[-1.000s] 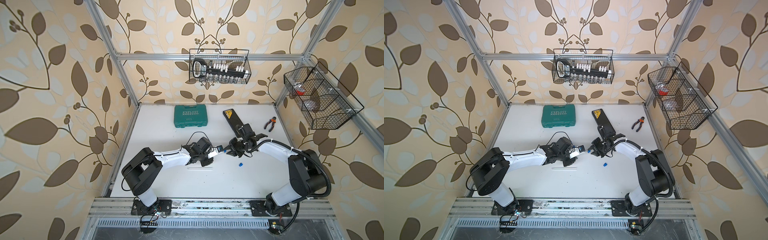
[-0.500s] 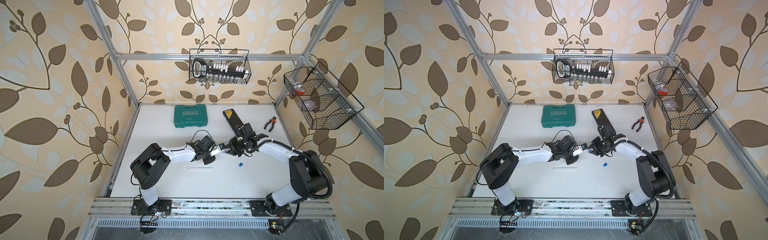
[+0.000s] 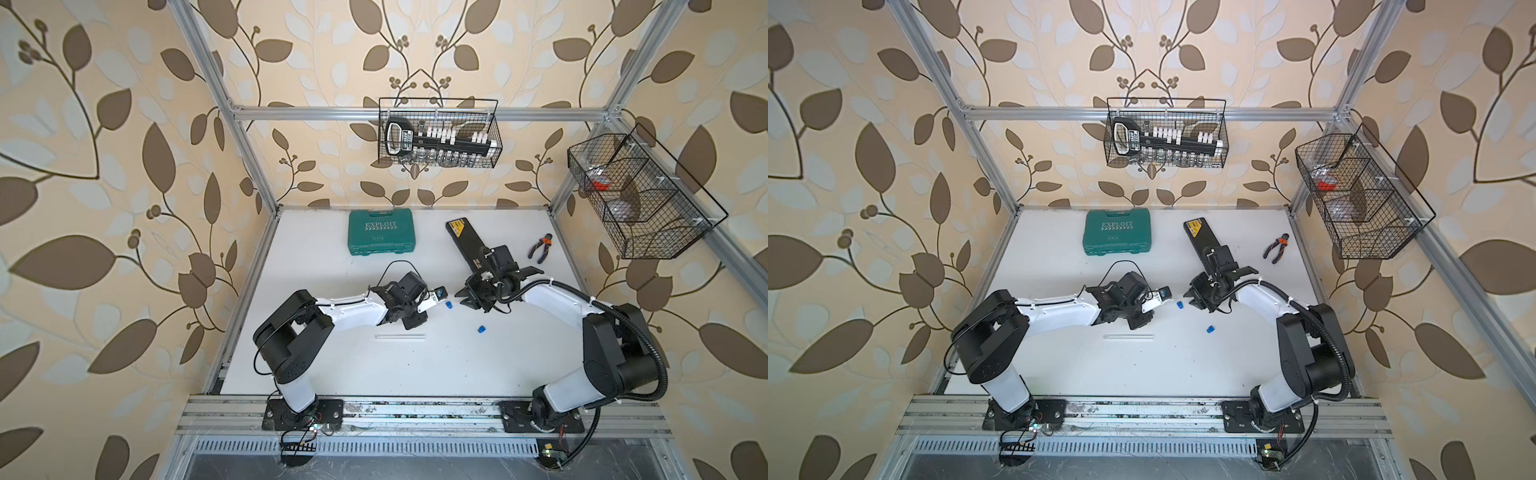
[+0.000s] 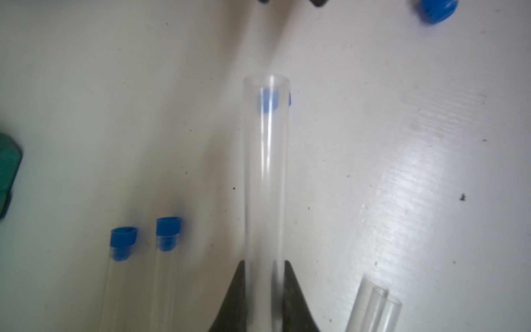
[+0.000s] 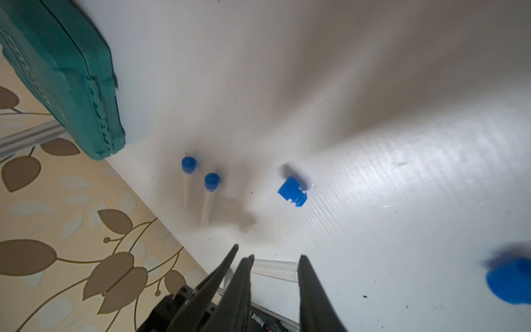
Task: Insert stoppers into test tubes
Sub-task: Adjust the stopper at the center of the board, then pick up the stopper from the center of the board.
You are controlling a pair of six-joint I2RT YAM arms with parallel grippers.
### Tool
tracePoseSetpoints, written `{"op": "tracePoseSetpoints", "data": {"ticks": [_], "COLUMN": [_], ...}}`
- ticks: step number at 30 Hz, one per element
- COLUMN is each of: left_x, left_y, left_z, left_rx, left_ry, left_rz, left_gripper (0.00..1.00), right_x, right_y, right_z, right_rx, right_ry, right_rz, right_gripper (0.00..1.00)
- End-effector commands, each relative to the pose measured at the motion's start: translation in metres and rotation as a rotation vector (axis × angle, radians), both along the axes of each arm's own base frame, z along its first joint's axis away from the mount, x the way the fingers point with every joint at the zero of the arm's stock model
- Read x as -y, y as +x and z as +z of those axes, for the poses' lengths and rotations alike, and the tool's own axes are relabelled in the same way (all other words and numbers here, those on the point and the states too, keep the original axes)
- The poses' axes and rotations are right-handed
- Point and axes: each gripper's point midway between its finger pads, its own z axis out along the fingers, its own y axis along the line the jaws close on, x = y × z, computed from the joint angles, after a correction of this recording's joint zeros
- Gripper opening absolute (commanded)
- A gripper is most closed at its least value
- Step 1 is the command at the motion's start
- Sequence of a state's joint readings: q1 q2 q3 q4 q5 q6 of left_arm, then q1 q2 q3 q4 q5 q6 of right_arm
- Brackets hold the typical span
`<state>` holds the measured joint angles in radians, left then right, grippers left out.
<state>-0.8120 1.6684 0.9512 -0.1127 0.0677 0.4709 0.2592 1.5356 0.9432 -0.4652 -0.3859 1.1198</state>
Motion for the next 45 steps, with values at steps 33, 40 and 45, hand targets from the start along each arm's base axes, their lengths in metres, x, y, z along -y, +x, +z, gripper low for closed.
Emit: {"op": "tracePoseSetpoints", "data": {"ticks": [33, 40, 45], "left_x": [-0.097, -0.100, -0.100], "left_y": [0.050, 0.050, 0.050], "left_z": [0.102, 0.104, 0.105], "left_rx": [0.290, 0.309, 0.315], "left_ry": [-0.261, -0.252, -0.253], "left_rz": [0.336, 0.333, 0.333], "left_gripper": [0.00, 0.00, 0.00], "right_x": [-0.026, -0.028, -0.029], "right_y": [0.001, 0.006, 0.010], "right_z": [-0.046, -0.055, -0.061], "right_rx": [0.125, 0.096, 0.082], "right_ry": [-0.569, -0.564, -0.571], "right_rz": [0.947, 0.931, 0.915], "right_gripper": [0.33, 0.28, 0.21]}}
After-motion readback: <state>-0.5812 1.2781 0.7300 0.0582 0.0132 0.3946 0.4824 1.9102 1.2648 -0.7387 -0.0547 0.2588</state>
